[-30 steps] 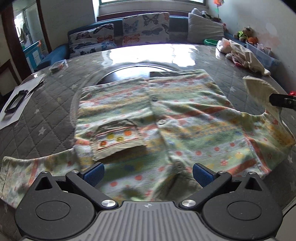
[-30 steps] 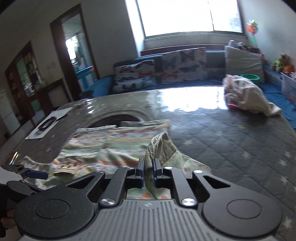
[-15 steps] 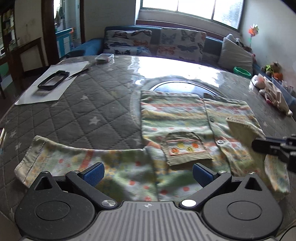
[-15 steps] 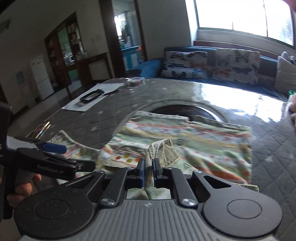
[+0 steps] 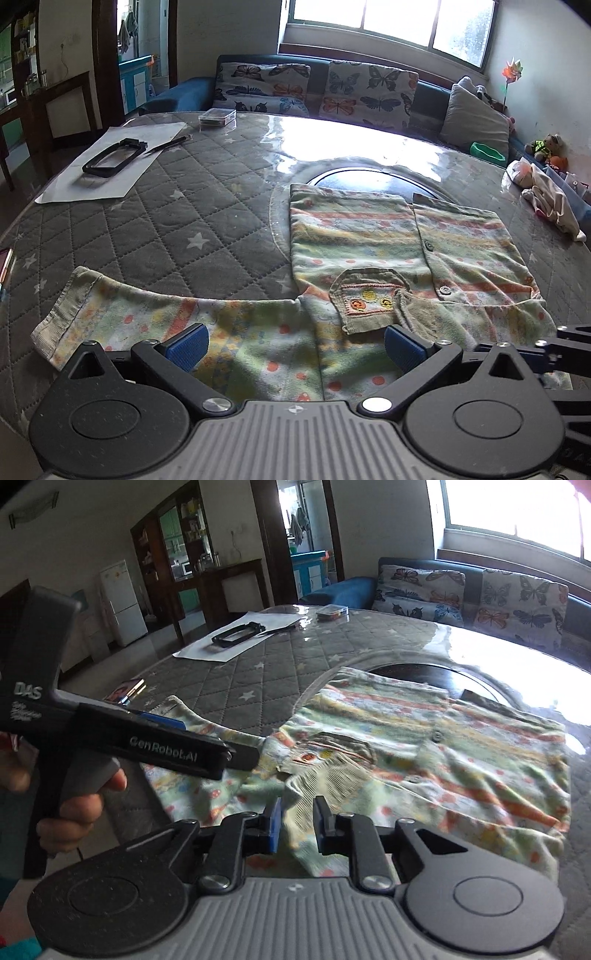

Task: Fold clothes
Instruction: 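Lift the sleeve with the right gripper, lay it across the shirt front, release, then move the left gripper to the cuff of the other sleeve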

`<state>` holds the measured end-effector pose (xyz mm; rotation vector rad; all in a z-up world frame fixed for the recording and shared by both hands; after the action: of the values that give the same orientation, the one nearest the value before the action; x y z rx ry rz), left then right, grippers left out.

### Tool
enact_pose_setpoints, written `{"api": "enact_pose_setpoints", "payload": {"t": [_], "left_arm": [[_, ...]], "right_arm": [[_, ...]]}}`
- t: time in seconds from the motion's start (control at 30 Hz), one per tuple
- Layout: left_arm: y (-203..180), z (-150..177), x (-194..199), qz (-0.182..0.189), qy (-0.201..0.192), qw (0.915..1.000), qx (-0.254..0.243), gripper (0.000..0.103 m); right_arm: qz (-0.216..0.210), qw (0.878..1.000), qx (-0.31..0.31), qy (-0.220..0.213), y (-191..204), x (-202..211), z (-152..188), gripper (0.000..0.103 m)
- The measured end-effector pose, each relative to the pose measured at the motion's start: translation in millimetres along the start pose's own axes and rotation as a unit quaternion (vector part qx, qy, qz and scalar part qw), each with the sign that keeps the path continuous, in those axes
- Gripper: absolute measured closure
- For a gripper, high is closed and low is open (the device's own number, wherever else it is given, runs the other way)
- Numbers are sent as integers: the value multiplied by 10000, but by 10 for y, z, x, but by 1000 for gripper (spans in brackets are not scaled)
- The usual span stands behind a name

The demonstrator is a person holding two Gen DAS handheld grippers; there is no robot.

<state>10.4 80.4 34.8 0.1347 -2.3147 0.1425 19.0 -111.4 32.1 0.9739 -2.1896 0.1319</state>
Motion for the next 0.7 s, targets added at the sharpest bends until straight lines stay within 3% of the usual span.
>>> {"api": "enact_pose_setpoints", "payload": {"t": [0.2,0.4,0.6,0.7], "left_arm": [[-199,-27,54,278,-215,9993,-148,1],[-563,2,68,810,-348,9945,-562,12],[-833,89,-25,1102,-290,9895,-888,32],[-893,129,-101,1297,-161,9871,-920,48]], "right_arm": [[700,9962,-508,100,-501,328,315,85],[1221,9867,-1021,324,-939,483,666,87],[1287,9875,-911,-69,-1069,552,500,88],[1266,9885,-795,-217,-1122,394,331,88]]}}
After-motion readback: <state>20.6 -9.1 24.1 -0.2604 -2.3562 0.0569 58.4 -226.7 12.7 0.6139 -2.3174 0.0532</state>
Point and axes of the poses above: each gripper's, at about its wrist camera, not at the fingertips, and x roughly against the way its jaws point, y to its left, z to its underside, the point moved 1 cm from there along -x, roughly the way its jaws point, and after that the axes turned 2 degrees about -x, right-handed, at the moved point
